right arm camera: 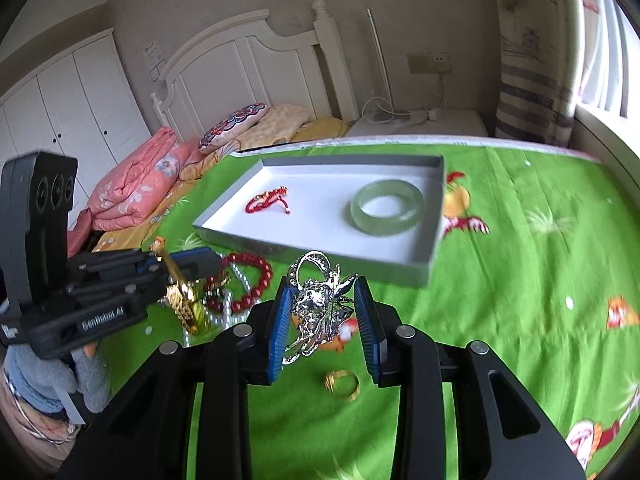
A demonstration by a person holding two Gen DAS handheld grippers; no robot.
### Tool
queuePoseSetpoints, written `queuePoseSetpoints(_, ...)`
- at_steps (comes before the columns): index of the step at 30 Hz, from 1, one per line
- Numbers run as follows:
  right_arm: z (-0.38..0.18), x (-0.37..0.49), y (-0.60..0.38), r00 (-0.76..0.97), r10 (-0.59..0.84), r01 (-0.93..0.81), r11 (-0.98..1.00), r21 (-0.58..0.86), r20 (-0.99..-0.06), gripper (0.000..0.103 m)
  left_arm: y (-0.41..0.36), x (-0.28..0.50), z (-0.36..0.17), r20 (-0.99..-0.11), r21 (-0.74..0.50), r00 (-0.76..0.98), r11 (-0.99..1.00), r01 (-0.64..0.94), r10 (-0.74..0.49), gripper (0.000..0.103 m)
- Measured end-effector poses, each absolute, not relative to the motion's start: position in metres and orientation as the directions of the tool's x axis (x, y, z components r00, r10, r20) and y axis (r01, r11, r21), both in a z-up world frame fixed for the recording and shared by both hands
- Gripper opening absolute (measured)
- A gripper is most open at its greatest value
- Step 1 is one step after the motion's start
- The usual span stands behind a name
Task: Organize jewelry
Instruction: 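Carry the silver ornament and gold bangle into the box, open right tool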
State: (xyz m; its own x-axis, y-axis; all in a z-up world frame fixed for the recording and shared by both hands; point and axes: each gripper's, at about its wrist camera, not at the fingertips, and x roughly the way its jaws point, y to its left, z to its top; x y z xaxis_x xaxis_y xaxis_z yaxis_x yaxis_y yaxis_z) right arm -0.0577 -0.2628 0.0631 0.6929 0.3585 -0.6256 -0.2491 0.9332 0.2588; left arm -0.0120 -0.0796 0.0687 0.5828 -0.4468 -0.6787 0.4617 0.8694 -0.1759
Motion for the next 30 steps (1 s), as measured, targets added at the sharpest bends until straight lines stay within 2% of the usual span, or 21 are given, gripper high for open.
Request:
queuePoseSetpoints(8,0.063,-0.006,-0.248,0.68,0.315,-0.22,0.949,0.226,-0.662,0.033,-0.063,0.043,0.076,-0.692,-0.231,0.6,0.911,0.341,-0.4,0.006)
queuePoseSetpoints(12,0.06,0.036,-0.237,0.669,0.269,-0.185,0.963,0.195,-0.693,0.033,-0.057,0.08,0.069,-0.707,-0.281,0.598,0.926,0.252,-0.377,0.006)
queuePoseSetpoints(20,0.053,0.1,-0.205,0.635,0.199,-0.186,0.977,0.103,-0.747,0.033,-0.045,0.13,0.051,-0.741,-0.302,0.589,0.944,0.136,-0.322,0.007)
queuePoseSetpoints(21,0.052,0.104,-0.202,0.637,0.187,-0.186,0.979,0.086,-0.748,0.035,-0.041,0.133,0.05,-0.735,-0.316,0.594,0.94,0.13,-0.329,0.016)
queuePoseSetpoints(22,0.051,0.107,-0.2,0.642,0.166,-0.18,0.982,0.064,-0.749,0.047,-0.039,0.134,0.049,-0.731,-0.322,0.596,0.938,0.128,-0.332,0.023)
queuePoseSetpoints(23,0.05,0.108,-0.199,0.642,0.152,-0.172,0.984,0.052,-0.751,0.057,-0.035,0.134,0.048,-0.726,-0.326,0.604,0.938,0.118,-0.328,0.048)
queuePoseSetpoints(24,0.05,0.106,-0.2,0.646,0.157,-0.168,0.984,0.061,-0.747,0.076,-0.03,0.133,0.049,-0.719,-0.326,0.616,0.939,0.11,-0.322,0.07)
queuePoseSetpoints(25,0.052,0.101,-0.202,0.656,0.174,-0.171,0.982,0.079,-0.734,0.082,-0.024,0.131,0.051,-0.707,-0.322,0.636,0.941,0.102,-0.311,0.074)
queuePoseSetpoints(30,0.056,0.065,-0.209,0.684,0.238,-0.225,0.968,0.11,-0.689,0.082,0.004,0.112,0.059,-0.687,-0.294,0.671,0.951,0.093,-0.278,0.076)
